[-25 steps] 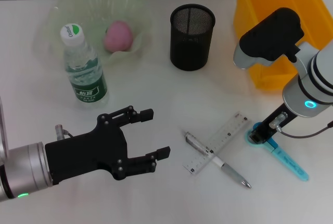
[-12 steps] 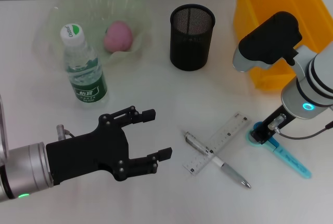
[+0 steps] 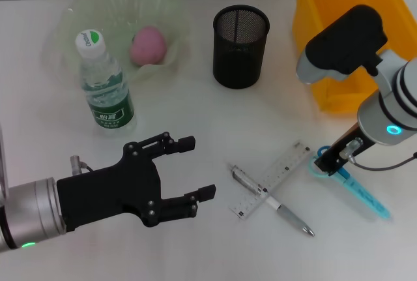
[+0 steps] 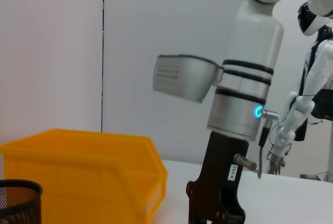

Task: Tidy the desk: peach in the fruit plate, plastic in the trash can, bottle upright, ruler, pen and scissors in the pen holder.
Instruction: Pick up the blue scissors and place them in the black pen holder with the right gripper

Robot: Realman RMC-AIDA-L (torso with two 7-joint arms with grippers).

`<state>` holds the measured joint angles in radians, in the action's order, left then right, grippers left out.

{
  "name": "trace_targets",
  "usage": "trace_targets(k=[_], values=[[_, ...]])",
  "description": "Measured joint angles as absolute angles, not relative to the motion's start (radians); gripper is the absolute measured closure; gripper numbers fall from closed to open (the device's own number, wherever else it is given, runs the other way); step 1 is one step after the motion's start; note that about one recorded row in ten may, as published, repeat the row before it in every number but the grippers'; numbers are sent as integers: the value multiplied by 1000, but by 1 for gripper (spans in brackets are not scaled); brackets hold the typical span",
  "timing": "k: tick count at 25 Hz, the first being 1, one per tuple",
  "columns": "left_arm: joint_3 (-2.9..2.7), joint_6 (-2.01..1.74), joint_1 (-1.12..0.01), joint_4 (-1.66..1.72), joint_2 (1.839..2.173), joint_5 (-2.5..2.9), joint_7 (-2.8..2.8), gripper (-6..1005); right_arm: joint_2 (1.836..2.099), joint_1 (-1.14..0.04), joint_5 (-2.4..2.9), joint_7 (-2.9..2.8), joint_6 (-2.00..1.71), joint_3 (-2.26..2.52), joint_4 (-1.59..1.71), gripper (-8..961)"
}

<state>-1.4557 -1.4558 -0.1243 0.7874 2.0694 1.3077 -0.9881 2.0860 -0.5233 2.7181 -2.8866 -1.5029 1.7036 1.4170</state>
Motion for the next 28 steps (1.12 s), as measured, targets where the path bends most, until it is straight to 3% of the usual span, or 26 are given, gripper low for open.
trace_targets(k=[7,12,20,24,28], values=[[-1456,-1458,-131,790,2070,1291,-985,199,2085,-434,2690,-2849,-1573,1551,1782,853],[-1456,-1460,-146,780,2072,1287,-985,199,2087,-341,2442,-2740,-1365,1365,1918,853],[-1456,-1462,-151,780,2072,1286,-985,199,2089,-255,1803,-2203,-942,1345,1605,854],[-1456,-1461,-156,778,2072,1285,-985,199,2087,-306,1161,-1533,-930,1356,1181,854],[-1459,-1462,-165,770,2073,1285,-985,199,2084,-364,869,-1179,-1048,1349,927,854]])
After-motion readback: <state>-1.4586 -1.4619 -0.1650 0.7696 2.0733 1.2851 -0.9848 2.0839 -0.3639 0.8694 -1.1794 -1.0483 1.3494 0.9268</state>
